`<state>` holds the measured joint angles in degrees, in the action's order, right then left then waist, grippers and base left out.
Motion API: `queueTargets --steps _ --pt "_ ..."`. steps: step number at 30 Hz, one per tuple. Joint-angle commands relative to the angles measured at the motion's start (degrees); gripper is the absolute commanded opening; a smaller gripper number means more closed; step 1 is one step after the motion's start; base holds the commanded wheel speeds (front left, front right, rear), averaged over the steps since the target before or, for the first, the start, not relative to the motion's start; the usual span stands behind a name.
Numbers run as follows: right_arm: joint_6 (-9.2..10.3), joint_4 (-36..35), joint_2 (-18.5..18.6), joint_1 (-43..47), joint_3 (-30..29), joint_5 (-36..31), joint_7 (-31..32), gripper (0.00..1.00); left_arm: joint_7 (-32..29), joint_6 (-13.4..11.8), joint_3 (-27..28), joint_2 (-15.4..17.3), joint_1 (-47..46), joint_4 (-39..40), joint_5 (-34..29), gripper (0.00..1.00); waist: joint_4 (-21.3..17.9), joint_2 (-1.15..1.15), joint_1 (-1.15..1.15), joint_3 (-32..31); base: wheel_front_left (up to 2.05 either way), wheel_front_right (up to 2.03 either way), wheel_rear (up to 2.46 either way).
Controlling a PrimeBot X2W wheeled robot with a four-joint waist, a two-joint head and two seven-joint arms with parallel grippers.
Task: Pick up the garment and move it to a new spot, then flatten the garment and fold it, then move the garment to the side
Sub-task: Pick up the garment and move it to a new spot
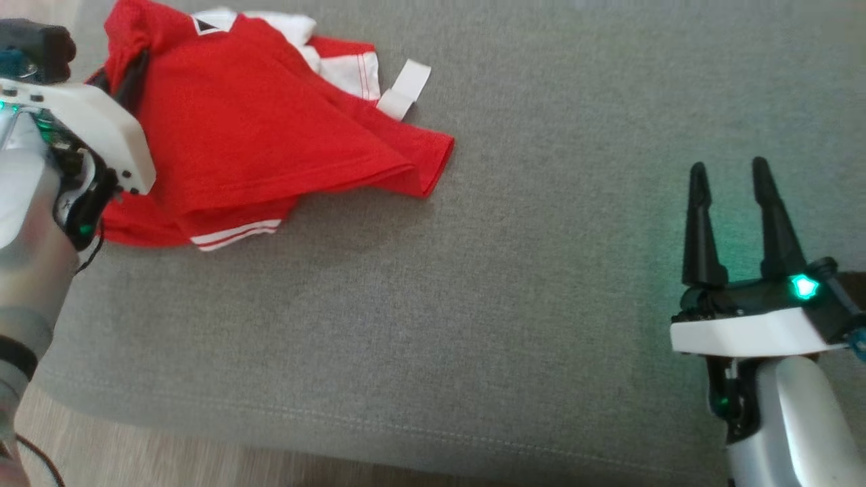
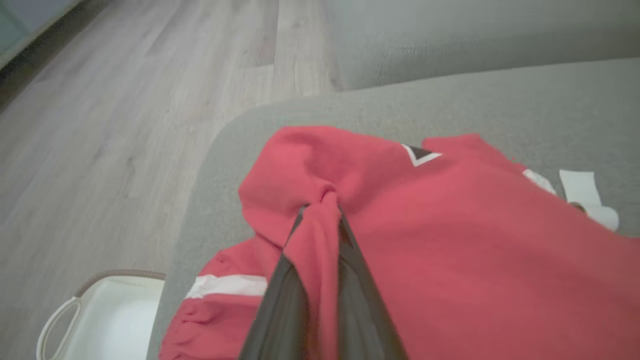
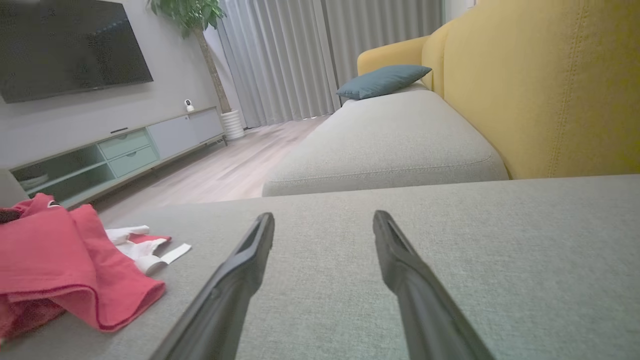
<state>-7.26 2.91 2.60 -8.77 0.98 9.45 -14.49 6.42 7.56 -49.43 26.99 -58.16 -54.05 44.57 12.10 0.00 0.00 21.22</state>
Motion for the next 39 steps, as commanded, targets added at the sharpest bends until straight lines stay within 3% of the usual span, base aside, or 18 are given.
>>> queueTargets --steps 1,10,24,31,39 --pt "-0.23 -1.39 0.28 0.34 1.86 0.71 -0.51 1.0 1.53 -0.25 2.01 3.82 -3.14 0.32 -0.59 0.0 -0.56 0.0 0.0 -1.98 0.0 0.0 0.0" --pt "-0.23 0.36 0.28 2.17 3.76 3.97 -0.51 1.0 6.38 -4.14 3.04 3.7 -4.71 5.08 -1.9 0.0 -1.66 0.0 0.0 -8.28 0.0 0.0 0.0" --pt "-0.23 0.81 0.28 3.69 5.38 6.89 -0.51 1.0 7.1 -12.57 3.95 4.76 -0.62 25.76 -3.53 0.0 -5.16 0.0 0.0 -12.87 0.0 0.0 0.0" --pt "-0.23 0.38 0.28 3.12 6.96 7.87 -0.51 1.0 4.69 -15.56 2.57 3.97 1.46 35.27 -3.77 0.0 -9.23 0.0 0.0 -13.43 0.0 0.0 0.0" --pt "-0.23 -1.25 0.28 2.1 8.08 9.35 -0.51 1.0 3.52 -18.16 1.09 -0.05 0.96 41.21 -4.38 0.0 -15.41 0.0 0.0 -13.02 0.0 0.0 0.0"
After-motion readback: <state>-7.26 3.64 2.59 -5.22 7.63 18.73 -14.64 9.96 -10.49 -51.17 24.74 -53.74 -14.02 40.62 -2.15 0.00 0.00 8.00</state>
